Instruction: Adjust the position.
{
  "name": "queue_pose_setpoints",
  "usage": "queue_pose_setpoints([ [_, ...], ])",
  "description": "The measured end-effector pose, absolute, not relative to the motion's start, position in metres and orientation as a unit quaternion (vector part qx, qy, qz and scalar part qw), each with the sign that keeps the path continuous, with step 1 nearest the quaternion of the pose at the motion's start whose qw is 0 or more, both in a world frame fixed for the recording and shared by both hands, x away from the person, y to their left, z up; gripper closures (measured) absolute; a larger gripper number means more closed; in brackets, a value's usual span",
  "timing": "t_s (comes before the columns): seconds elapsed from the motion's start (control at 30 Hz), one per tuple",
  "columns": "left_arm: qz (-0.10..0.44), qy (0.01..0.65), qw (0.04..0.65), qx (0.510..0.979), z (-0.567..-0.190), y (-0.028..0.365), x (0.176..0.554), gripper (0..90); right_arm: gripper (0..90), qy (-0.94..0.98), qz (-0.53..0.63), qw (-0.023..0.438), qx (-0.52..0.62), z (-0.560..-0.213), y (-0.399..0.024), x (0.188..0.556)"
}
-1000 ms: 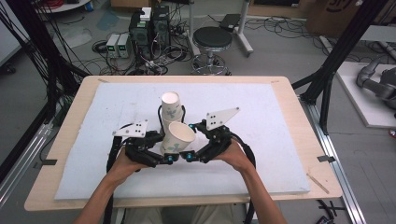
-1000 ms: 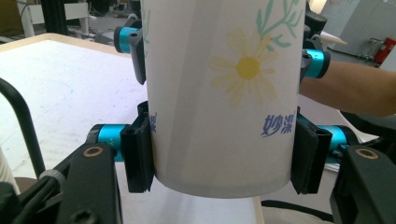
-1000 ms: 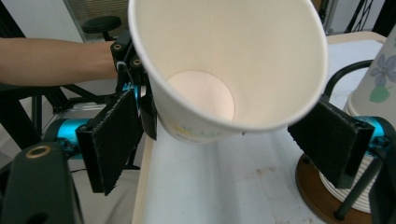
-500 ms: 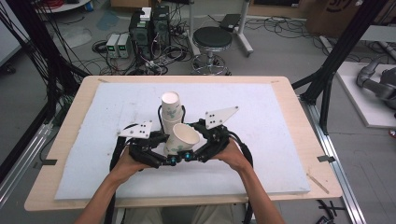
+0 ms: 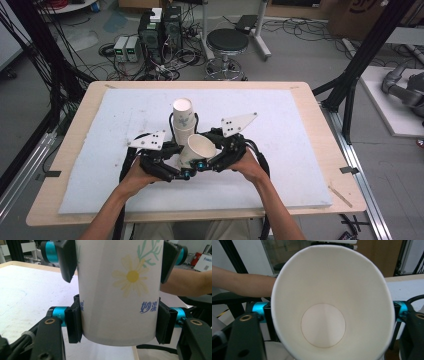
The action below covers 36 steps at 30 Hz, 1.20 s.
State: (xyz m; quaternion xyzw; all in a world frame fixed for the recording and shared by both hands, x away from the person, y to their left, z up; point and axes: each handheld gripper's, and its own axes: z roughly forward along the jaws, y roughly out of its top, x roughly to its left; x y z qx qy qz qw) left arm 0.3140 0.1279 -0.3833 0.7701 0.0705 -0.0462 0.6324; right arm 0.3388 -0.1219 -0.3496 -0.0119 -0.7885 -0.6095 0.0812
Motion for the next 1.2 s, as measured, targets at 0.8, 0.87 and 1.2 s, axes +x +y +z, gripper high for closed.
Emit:
queue_pose_setpoints([
  [0.8, -0.05, 0.099, 0.619, 0.777, -0.3843, 0.1272, 0.3164, 1.7, 33.9, -0.783, -0.616, 0.08, -0.01, -0.348, -0.124, 0.3393],
  [0.87, -0.046, 0.096, 0.616, 0.78, -0.3841, 0.1276, 0.3153, 1.7, 33.9, -0.784, -0.616, 0.079, -0.01, -0.3476, -0.1249, 0.3393],
  [1.2, -0.023, 0.111, 0.595, 0.796, -0.3831, 0.1322, 0.3136, 1.7, 33.8, -0.784, -0.616, 0.075, -0.013, -0.3468, -0.1274, 0.3397],
])
